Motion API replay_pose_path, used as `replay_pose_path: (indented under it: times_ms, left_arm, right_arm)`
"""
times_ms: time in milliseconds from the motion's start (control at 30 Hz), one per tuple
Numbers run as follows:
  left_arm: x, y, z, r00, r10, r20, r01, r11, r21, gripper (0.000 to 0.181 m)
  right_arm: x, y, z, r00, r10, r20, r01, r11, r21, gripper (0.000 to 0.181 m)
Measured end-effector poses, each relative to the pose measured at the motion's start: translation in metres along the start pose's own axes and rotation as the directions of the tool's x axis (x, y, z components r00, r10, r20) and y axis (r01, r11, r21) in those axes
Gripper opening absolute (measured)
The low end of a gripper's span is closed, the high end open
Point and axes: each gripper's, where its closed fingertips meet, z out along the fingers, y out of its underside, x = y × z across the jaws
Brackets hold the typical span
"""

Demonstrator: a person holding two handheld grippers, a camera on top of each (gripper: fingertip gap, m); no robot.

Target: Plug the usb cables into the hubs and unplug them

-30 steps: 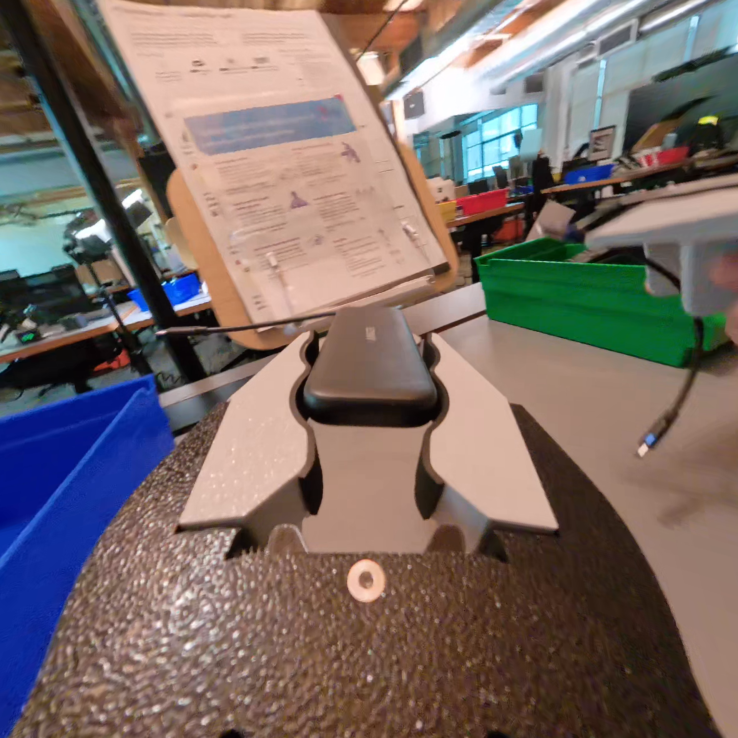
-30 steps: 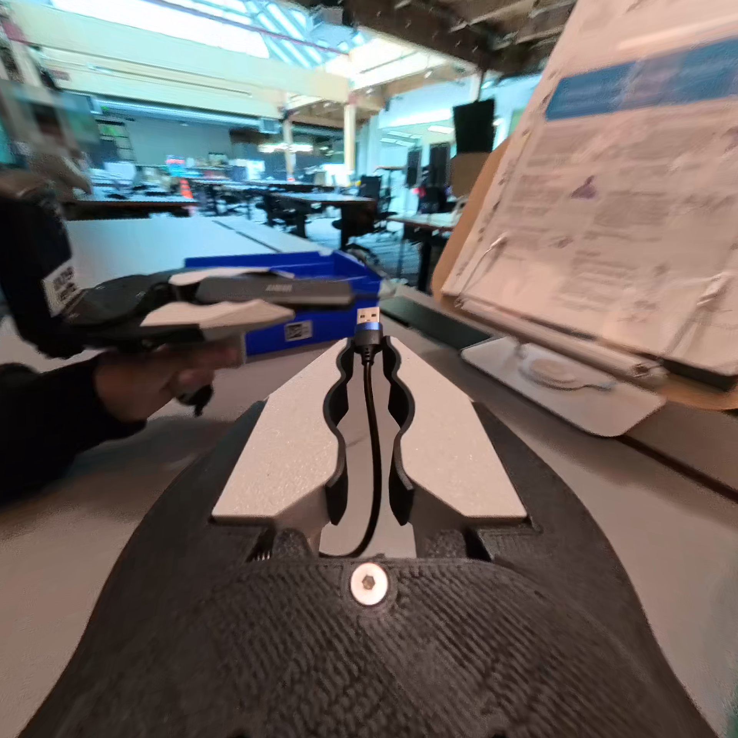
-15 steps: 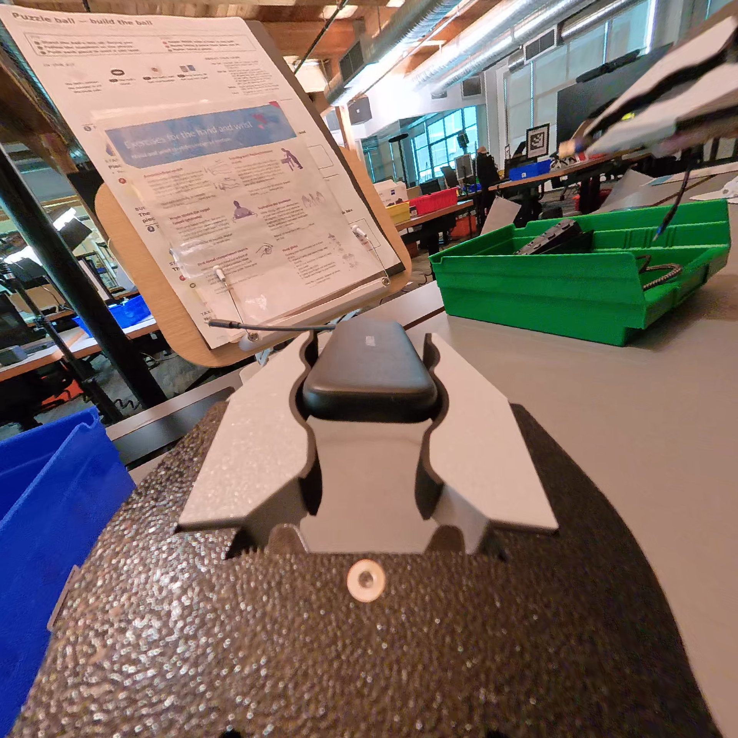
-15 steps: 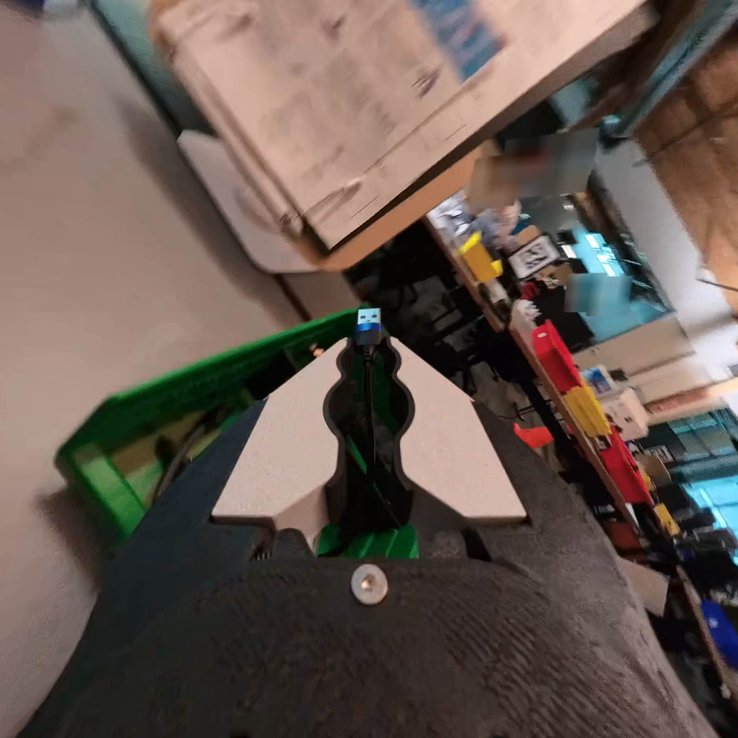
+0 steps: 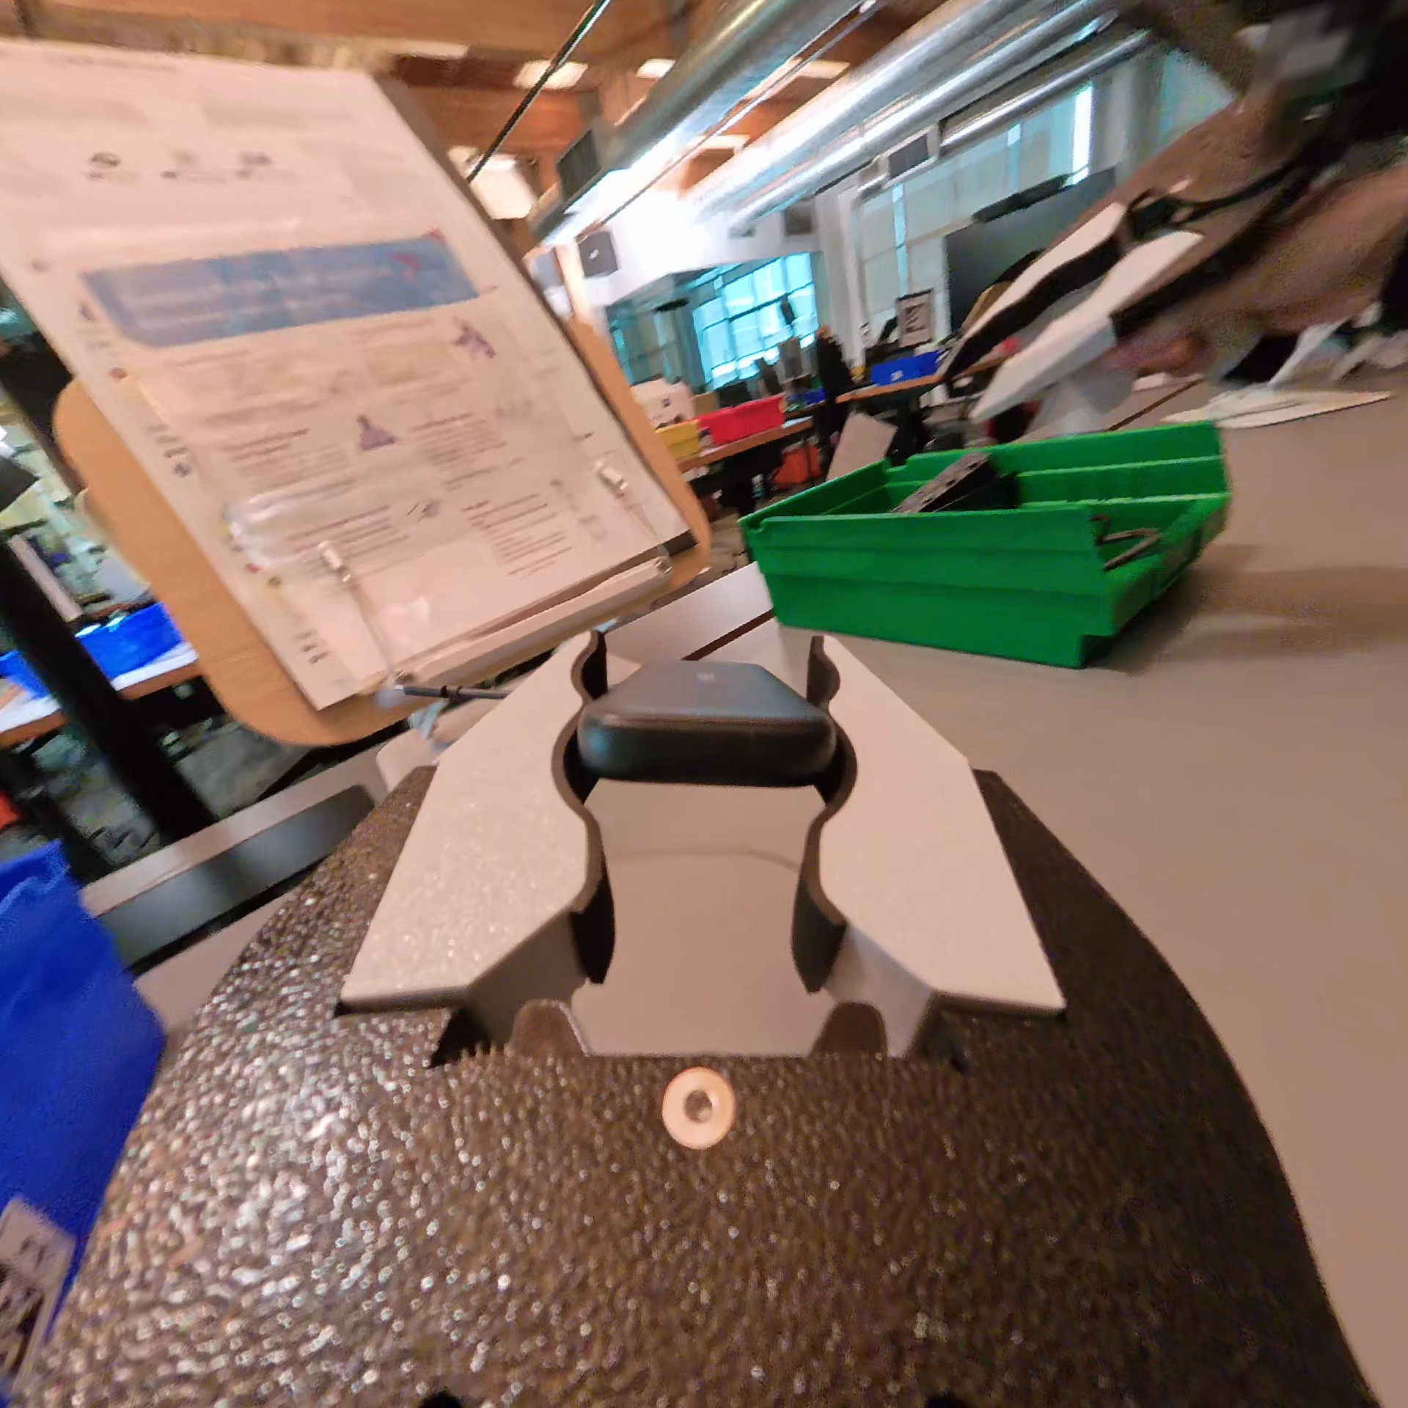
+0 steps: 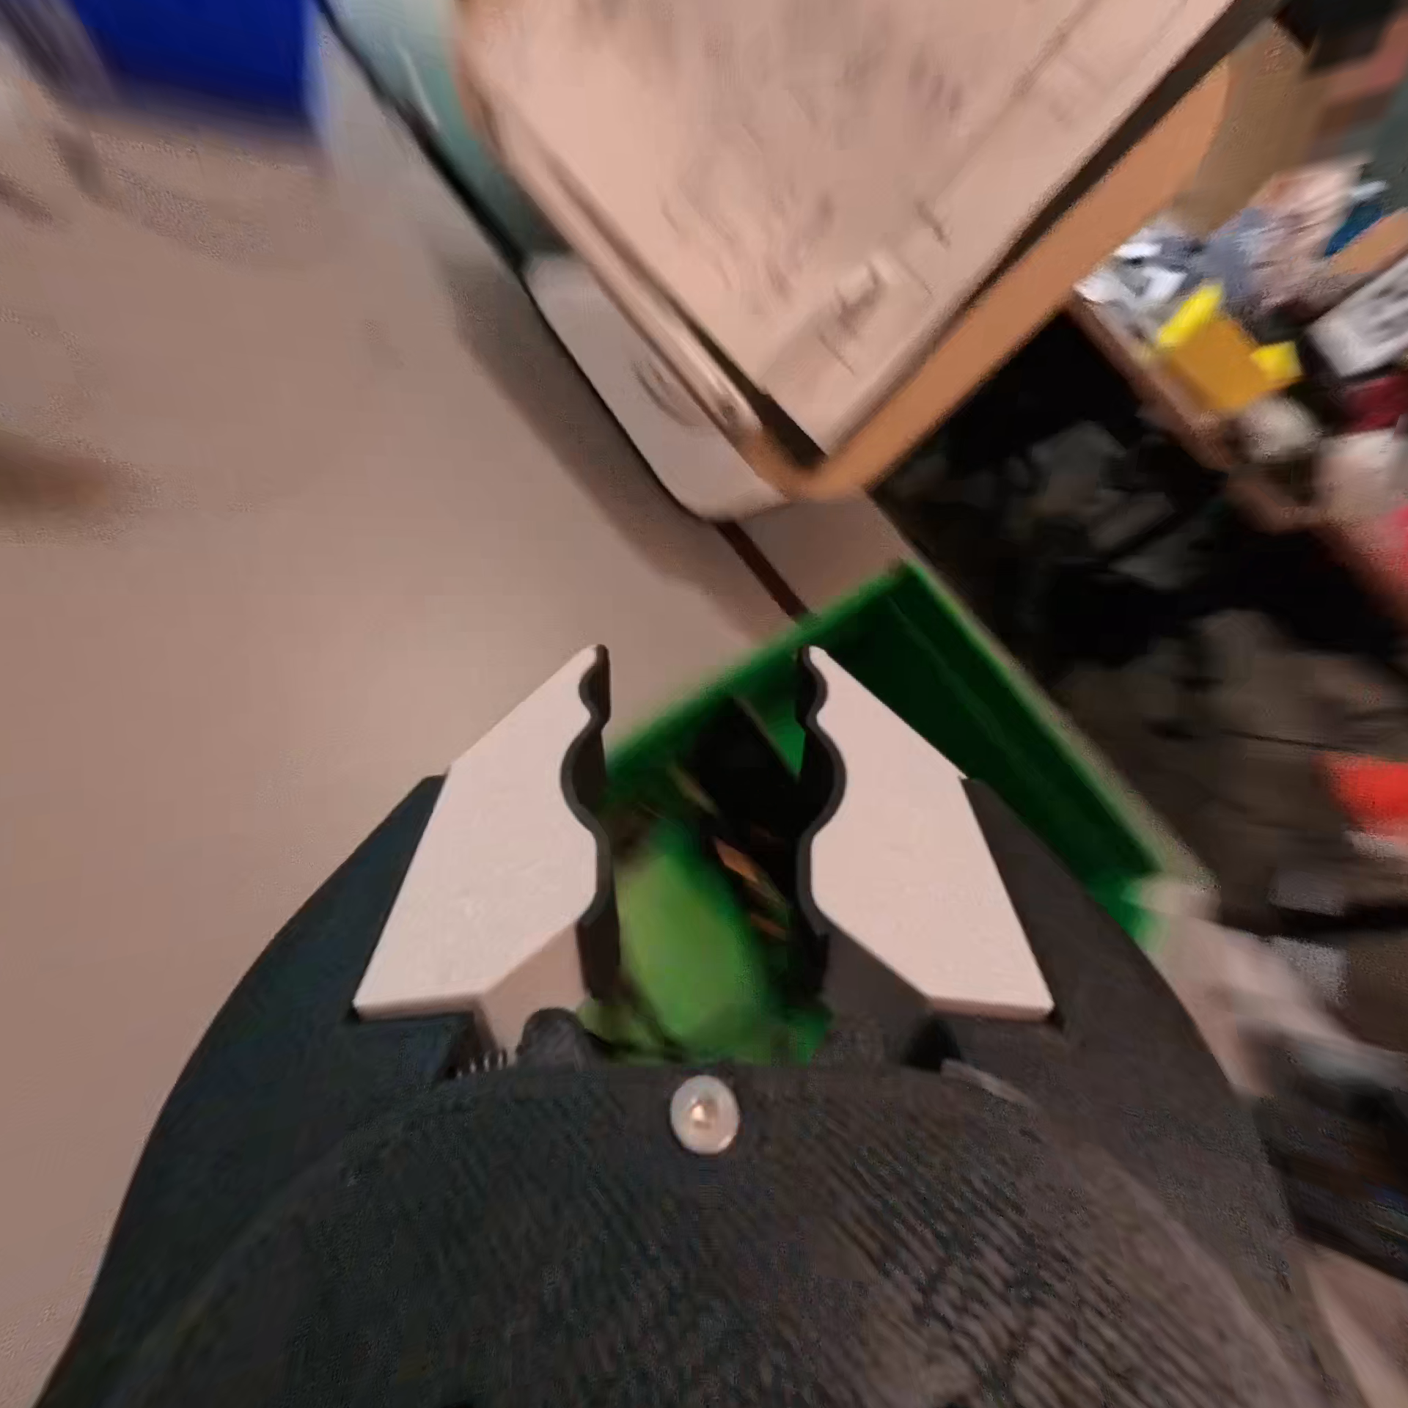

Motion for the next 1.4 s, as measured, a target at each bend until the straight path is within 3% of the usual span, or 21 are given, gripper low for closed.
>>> replay_pose_path:
  times_ms: [33,67,167,267,367,500,567,667,833,867,933,967,1067,1167,1233,1333,1400]
  left_arm:
    - [0.007,-0.005,-0.001,0.999,0.004,-0.038,-0.003,1.0,0.027,0.052]
    - [0.014,-0.009,-0.001,0.997,0.007,-0.075,-0.003,0.999,0.053,0.052]
    - [0.033,-0.022,-0.005,0.981,-0.017,-0.192,0.042,0.992,0.123,0.052]
    - [0.048,-0.033,-0.012,0.941,-0.07,-0.331,0.135,0.974,0.18,0.052]
    - [0.059,-0.046,-0.023,0.865,-0.143,-0.48,0.273,0.938,0.214,0.051]
    - [0.071,-0.056,-0.035,0.779,-0.148,-0.609,0.354,0.906,0.232,0.052]
    - [0.074,-0.055,-0.036,0.769,-0.139,-0.624,0.355,0.904,0.237,0.052]
    - [0.076,-0.045,-0.031,0.796,-0.092,-0.598,0.28,0.932,0.229,0.052]
    - [0.08,-0.043,-0.03,0.81,-0.068,-0.582,0.242,0.943,0.226,0.052]
    - [0.077,-0.048,-0.03,0.805,-0.124,-0.58,0.306,0.925,0.226,0.055]
    - [0.065,-0.058,-0.031,0.789,-0.231,-0.57,0.428,0.871,0.24,0.087]
    - [0.061,-0.058,-0.03,0.78,-0.264,-0.567,0.458,0.859,0.23,0.092]
    - [0.049,-0.053,-0.025,0.799,-0.31,-0.515,0.471,0.856,0.215,0.094]
    - [0.049,-0.046,-0.021,0.808,-0.318,-0.496,0.457,0.869,0.187,0.09]
    - [0.053,-0.044,-0.02,0.798,-0.323,-0.509,0.458,0.874,0.164,0.09]
    - [0.059,-0.042,-0.019,0.779,-0.336,-0.529,0.467,0.874,0.133,0.089]
    - [0.06,-0.04,-0.018,0.773,-0.343,-0.533,0.47,0.874,0.12,0.087]
  right_arm:
    - [-0.027,-0.021,-0.002,0.978,0.167,0.126,-0.179,0.98,0.085,0.054]
    - [-0.06,-0.041,-0.005,0.908,0.3,0.292,-0.347,0.93,0.123,0.061]
    - [-0.134,-0.086,-0.01,0.591,0.525,0.612,-0.716,0.691,0.098,0.061]
    - [-0.191,-0.096,-0.004,0.218,0.584,0.782,-0.848,0.51,-0.144,0.071]
    - [-0.214,-0.101,0.005,-0.035,0.563,0.825,-0.883,0.37,-0.29,0.07]
    - [-0.231,-0.106,0.007,-0.196,0.491,0.849,-0.875,0.303,-0.378,0.071]
    - [-0.242,-0.108,0.006,-0.21,0.476,0.854,-0.862,0.321,-0.391,0.068]
    - [-0.25,-0.115,-0.002,-0.256,0.423,0.869,-0.848,0.332,-0.412,0.019]
    - [-0.251,-0.109,0.0,-0.219,0.446,0.868,-0.841,0.365,-0.399,0.013]
    - [-0.251,-0.107,0.001,-0.17,0.456,0.873,-0.849,0.382,-0.365,0.011]
    - [-0.237,-0.108,-0.002,-0.083,0.47,0.879,-0.873,0.39,-0.292,0.011]
    - [-0.225,-0.11,-0.007,-0.036,0.465,0.884,-0.886,0.394,-0.243,0.011]
    - [-0.173,-0.107,-0.015,0.246,0.537,0.807,-0.88,0.472,-0.045,0.011]
    - [-0.095,-0.085,-0.024,0.552,0.63,0.546,-0.794,0.597,0.114,0.01]
    - [-0.044,-0.061,-0.03,0.703,0.641,0.307,-0.696,0.709,0.113,0.01]
    - [0.031,-0.02,-0.038,0.847,0.527,-0.065,-0.529,0.848,-0.013,0.01]
    - [0.073,0.005,-0.038,0.893,0.38,-0.24,-0.42,0.896,-0.146,0.01]
